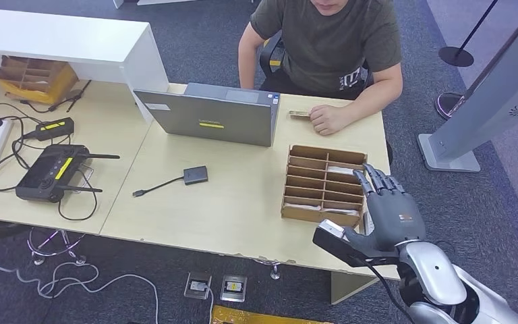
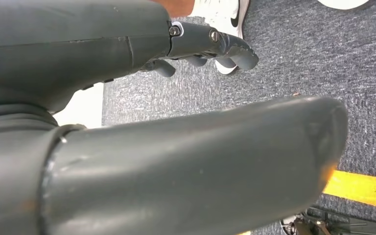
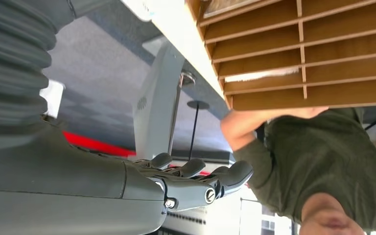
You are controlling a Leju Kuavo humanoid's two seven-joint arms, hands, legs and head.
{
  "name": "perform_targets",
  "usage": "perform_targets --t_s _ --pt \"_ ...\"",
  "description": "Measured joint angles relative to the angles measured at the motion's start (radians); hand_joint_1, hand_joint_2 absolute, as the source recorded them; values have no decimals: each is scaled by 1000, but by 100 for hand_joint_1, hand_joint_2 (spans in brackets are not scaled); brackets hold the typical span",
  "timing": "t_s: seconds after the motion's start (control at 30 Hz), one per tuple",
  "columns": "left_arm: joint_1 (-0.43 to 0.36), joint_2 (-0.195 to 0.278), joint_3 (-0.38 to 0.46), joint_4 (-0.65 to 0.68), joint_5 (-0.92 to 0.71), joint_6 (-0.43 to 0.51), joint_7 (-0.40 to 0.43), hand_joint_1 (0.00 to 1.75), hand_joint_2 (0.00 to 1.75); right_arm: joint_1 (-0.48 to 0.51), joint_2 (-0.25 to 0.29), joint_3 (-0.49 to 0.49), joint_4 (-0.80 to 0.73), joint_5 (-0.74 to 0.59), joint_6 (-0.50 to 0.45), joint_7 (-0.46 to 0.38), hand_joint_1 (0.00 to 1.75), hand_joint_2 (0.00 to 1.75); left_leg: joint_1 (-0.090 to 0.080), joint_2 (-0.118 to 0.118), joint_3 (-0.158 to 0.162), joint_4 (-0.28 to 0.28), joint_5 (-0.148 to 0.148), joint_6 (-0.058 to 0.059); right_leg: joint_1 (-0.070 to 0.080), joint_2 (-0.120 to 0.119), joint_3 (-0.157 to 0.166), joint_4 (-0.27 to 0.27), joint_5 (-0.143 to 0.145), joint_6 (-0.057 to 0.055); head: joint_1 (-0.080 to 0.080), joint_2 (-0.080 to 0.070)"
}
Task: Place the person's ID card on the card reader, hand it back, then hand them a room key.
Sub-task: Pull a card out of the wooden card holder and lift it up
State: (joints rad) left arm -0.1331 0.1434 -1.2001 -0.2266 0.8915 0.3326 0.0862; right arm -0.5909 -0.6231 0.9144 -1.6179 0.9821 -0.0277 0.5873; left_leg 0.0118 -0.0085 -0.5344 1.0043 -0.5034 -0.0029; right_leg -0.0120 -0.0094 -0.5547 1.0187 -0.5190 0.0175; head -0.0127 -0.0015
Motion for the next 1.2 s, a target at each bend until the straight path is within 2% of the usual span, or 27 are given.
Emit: perform_targets --t_s 0.33,0.57,0.83,1.07,1.2 --pt "3 -1 0 0 0 0 9 0 0 44 54 -7 91 -58 -113 1 0 175 0 0 0 0 0 0 0 0 0 0 0 0 0 0" --pt "6 -2 0 0 1 -1 34 0 0 65 76 -27 121 -53 -147 2 0 175 0 0 0 0 0 0 0 0 0 0 0 0 0 0" --pt "10 -7 0 0 -22 -3 76 0 0 142 85 -66 120 16 -245 6 0 175 0 0 1 0 0 0 0 0 0 0 0 0 0 0" --pt "10 -12 -9 0 -50 35 40 0 0 210 85 -103 118 166 -270 4 0 175 0 0 1 0 0 0 0 1 0 0 0 0 0 0" --pt "10 -14 -19 0 -60 29 31 0 0 223 87 -114 128 195 -270 -3 0 175 0 0 1 0 0 0 0 1 0 0 0 0 0 0"
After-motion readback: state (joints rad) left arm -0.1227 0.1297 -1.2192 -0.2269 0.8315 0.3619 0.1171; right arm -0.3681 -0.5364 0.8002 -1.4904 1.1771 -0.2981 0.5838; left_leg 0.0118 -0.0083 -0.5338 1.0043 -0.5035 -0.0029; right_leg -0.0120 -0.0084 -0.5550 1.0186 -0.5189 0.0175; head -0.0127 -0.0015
